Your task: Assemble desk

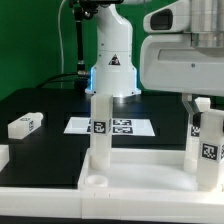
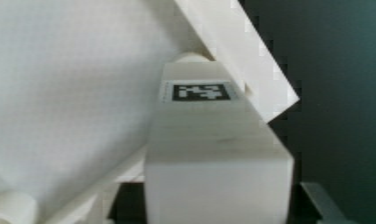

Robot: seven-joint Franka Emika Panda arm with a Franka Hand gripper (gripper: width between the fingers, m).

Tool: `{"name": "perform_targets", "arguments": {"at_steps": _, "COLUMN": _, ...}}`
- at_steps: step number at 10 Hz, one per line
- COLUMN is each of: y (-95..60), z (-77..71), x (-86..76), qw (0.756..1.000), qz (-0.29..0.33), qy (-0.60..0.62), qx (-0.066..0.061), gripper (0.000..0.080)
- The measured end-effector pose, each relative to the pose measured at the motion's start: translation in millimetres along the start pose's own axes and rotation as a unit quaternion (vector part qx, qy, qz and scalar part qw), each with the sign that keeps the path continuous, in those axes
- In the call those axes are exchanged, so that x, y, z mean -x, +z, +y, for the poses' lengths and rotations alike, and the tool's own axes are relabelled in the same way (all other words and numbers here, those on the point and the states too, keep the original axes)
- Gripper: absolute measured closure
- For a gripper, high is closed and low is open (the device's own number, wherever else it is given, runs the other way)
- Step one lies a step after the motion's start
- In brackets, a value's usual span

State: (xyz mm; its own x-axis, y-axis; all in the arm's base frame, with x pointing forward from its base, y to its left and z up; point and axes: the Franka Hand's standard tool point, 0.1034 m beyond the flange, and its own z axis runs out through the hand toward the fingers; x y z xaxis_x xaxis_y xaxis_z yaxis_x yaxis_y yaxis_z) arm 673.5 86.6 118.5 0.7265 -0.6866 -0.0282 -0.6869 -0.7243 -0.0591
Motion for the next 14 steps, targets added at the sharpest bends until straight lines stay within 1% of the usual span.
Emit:
{"name": "perform_targets", "arguments": {"at_steps": 3, "y": 0.7, "z": 0.5, "x": -1.3, "qw": 0.998, "qz": 0.001, "qy": 0.07, "qx": -0.001, "gripper": 0.0509}}
{"name": "perform_targets", "arguments": {"at_steps": 6, "y": 0.9, "z": 2.0, "x": -1.1, "qw": 0.983, "qz": -0.001, "qy": 0.185, "qx": 0.0, "gripper": 0.0509}}
{"name": "perform_targets", "arguments": {"at_steps": 7, "y": 1.4, "z": 3.2, "x": 1.4, "qw": 0.969, "qz": 0.004, "qy": 0.246, "qx": -0.005, "gripper": 0.0509}}
{"name": "perform_targets", "arguments": {"at_steps": 8, "y": 2.1, "z": 3.1, "x": 4.4, "qw": 0.96, "qz": 0.007, "qy": 0.28, "qx": -0.007, "gripper": 0.0509}}
{"name": "perform_targets", "arguments": {"at_steps": 9, "y": 2.2, "z": 3.1, "x": 4.5, "qw": 0.956, "qz": 0.007, "qy": 0.292, "qx": -0.007, "gripper": 0.0509}}
{"name": "perform_targets", "arguments": {"at_steps": 11, "y": 2.3, "z": 2.8, "x": 5.9, "qw": 0.932, "qz": 0.003, "qy": 0.363, "qx": -0.009, "gripper": 0.0509}}
{"name": "perform_targets", "arguments": {"at_steps": 12, "y": 2.3, "z": 2.8, "x": 6.0, "qw": 0.927, "qz": 0.002, "qy": 0.376, "qx": -0.01, "gripper": 0.0509}}
{"name": "perform_targets", "arguments": {"at_steps": 13, "y": 2.5, "z": 1.5, "x": 7.4, "qw": 0.914, "qz": -0.003, "qy": 0.405, "qx": -0.012, "gripper": 0.0442}}
{"name": "perform_targets", "arguments": {"at_steps": 14, "y": 3.2, "z": 0.2, "x": 8.9, "qw": 0.914, "qz": -0.006, "qy": 0.405, "qx": -0.013, "gripper": 0.0442}}
